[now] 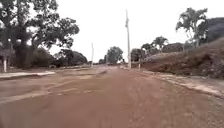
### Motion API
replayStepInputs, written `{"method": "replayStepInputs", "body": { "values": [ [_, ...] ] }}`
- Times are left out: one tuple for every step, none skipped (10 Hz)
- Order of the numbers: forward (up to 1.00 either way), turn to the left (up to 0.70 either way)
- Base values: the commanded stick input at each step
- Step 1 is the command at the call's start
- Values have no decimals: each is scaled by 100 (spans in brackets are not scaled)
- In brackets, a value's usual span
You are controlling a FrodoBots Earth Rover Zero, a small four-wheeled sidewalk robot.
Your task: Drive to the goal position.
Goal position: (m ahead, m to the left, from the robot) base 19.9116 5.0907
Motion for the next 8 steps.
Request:
{"method": "replayStepInputs", "body": {
  "values": [
    [100, 0],
    [100, 0],
    [100, 0],
    [100, 0],
    [100, 0],
    [100, 0],
    [100, 0],
    [100, 0]
  ]
}}
